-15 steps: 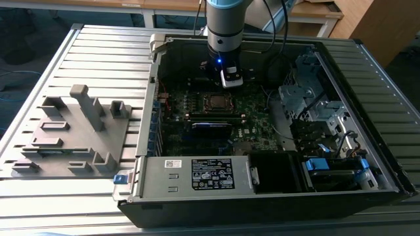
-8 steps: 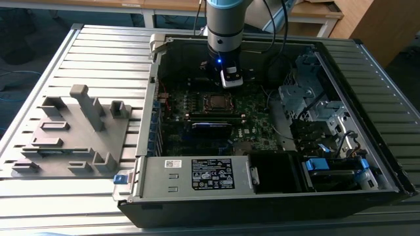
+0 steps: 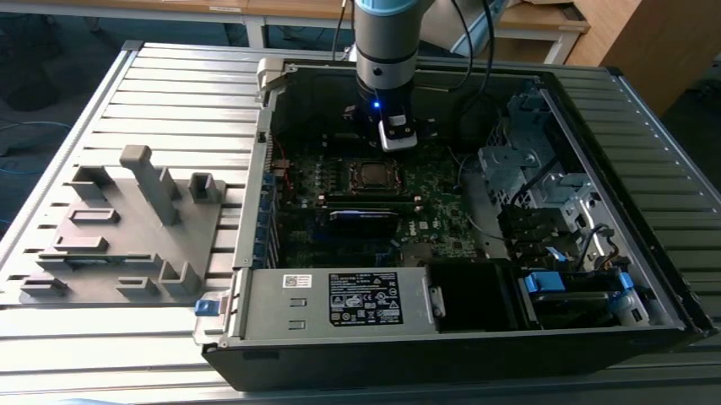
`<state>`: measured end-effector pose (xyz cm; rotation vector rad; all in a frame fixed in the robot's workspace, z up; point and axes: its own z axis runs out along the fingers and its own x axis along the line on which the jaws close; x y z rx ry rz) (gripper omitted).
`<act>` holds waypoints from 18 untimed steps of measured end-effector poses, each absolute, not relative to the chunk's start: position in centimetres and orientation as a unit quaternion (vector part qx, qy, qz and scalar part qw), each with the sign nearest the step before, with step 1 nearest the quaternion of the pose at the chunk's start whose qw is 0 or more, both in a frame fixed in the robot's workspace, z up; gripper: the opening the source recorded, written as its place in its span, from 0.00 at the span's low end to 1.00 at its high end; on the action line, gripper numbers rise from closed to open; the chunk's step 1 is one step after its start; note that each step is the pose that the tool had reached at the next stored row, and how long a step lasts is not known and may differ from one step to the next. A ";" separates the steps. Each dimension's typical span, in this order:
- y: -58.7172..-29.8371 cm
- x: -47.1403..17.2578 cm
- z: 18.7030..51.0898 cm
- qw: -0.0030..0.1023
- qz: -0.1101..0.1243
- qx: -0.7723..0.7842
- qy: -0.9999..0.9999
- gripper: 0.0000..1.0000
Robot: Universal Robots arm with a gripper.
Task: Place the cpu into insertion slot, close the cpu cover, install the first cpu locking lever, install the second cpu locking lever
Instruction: 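Install the first cpu locking lever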
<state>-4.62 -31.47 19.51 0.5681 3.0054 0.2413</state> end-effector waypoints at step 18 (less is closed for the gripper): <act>-31.5 -4.6 19.5 0.035 0.088 0.185 0.978 0.11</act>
